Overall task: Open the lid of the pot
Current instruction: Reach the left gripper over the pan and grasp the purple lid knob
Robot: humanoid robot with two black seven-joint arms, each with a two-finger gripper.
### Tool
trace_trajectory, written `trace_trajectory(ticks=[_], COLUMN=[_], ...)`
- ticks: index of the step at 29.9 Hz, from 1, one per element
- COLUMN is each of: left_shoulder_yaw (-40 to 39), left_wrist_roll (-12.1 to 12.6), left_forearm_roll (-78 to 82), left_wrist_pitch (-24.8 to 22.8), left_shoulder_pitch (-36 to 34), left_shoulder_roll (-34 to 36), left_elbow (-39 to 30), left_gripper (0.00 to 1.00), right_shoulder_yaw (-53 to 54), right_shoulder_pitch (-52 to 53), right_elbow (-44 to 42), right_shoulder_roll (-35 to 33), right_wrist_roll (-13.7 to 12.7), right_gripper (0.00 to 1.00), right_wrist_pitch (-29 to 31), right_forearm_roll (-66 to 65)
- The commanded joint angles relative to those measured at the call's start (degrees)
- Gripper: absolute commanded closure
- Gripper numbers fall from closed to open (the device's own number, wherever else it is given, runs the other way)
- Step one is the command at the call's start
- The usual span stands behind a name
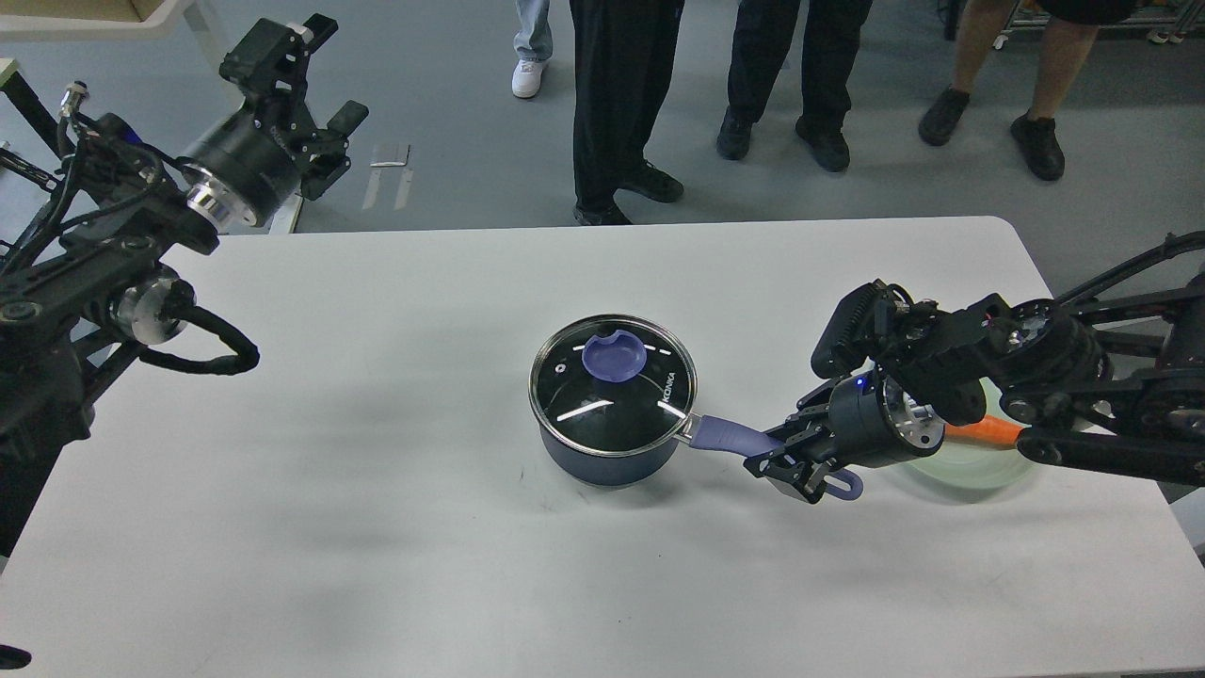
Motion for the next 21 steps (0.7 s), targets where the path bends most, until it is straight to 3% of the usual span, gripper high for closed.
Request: trace_trajectory(ticks=[1, 10, 15, 21], left_shoulder_yaw=[0.0, 0.2, 4.1, 14.7], left_wrist_roll=[0.0, -0.1, -0.1, -0.1], left_forearm_roll=[11.5, 48.2, 63.3, 78.1], left_wrist_pitch=[0.2, 2.2, 3.0, 10.6], left_shoulder_pitch=[-2.0, -3.7, -4.1, -6.1], left_shoulder_roll=[0.2, -3.1, -5.0, -5.8], left_elbow=[-5.9, -19.2, -19.5, -19.2], left_gripper=[0.01, 0.01, 0.02, 0.04], right_shoulder_yaw=[0.0, 0.0, 0.0, 0.0], right_shoulder_pitch=[0.0, 0.0, 0.0, 0.0], right_elbow=[0.0, 0.0, 0.0, 0.0], right_shoulder_roll=[0.0, -0.1, 0.0, -0.1], right_wrist_roll=[0.0, 0.0, 0.0, 0.0], right_gripper=[0.72, 0.72, 0.72, 0.72], right_wrist_pitch=[0.0, 0.1, 0.1, 0.1], right_forearm_roll=[0.2, 0.1, 0.2, 0.1])
